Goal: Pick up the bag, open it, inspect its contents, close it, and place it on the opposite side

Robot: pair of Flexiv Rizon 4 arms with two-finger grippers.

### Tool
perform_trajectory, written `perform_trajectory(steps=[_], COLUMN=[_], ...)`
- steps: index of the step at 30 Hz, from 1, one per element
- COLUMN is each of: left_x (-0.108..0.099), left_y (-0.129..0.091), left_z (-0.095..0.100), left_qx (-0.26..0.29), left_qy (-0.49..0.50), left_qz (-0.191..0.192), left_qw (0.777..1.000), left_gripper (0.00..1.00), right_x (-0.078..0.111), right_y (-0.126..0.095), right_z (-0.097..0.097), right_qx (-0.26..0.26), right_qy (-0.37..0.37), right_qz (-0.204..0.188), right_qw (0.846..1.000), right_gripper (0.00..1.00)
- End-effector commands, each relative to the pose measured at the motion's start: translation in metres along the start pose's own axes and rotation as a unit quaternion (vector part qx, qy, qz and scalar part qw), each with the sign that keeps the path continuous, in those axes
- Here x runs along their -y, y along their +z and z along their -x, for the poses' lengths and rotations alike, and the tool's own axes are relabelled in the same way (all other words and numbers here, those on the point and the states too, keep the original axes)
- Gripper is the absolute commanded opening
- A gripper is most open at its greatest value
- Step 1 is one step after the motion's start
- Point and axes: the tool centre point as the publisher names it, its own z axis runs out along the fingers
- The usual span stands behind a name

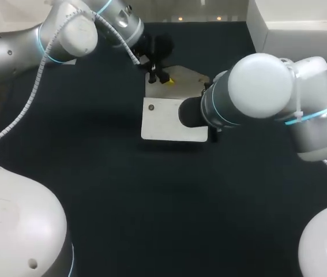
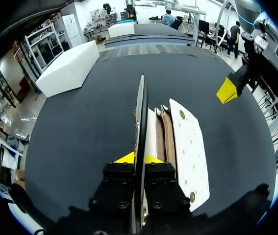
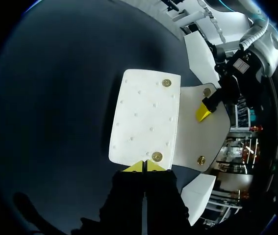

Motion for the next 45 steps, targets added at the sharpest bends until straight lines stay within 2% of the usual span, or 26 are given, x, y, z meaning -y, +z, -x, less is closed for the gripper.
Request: perform_trajectory(steps=[1, 6, 15, 27, 37, 45], left_x=[0.006, 0.011, 0.011, 0.014, 0.014, 0.013], left_y=[-0.02, -0.031, -0.036, -0.035, -0.036, -0.037], left_z=[-0.009, -0.015, -0.024, -0.032, -0.027, -0.021], left_qx=[0.012, 0.007, 0.003, -0.007, -0.003, 0.003], left_qy=[0.004, 0.006, -0.008, -0.021, -0.047, -0.07], left_qz=[-0.004, -0.007, -0.008, -0.01, -0.021, -0.037], left_qw=[1.0, 1.0, 1.0, 1.0, 0.999, 0.997], left_gripper=[0.0, 0.0, 0.0, 0.0, 0.0, 0.0], right_x=[-0.003, -0.009, -0.014, -0.02, -0.019, -0.02], right_y=[0.002, 0.007, 0.024, 0.051, 0.058, 0.056], right_z=[0.013, 0.029, 0.055, 0.07, 0.064, 0.046], right_qx=[0.009, 0.023, 0.04, 0.042, 0.03, 0.019], right_qy=[-0.001, -0.009, -0.012, -0.01, -0.008, -0.005], right_qz=[0.009, 0.014, 0.014, 0.003, -0.006, -0.005], right_qw=[1.0, 1.0, 0.999, 0.999, 0.999, 1.0], right_gripper=[0.0, 0.0, 0.0, 0.0, 0.0, 0.0])
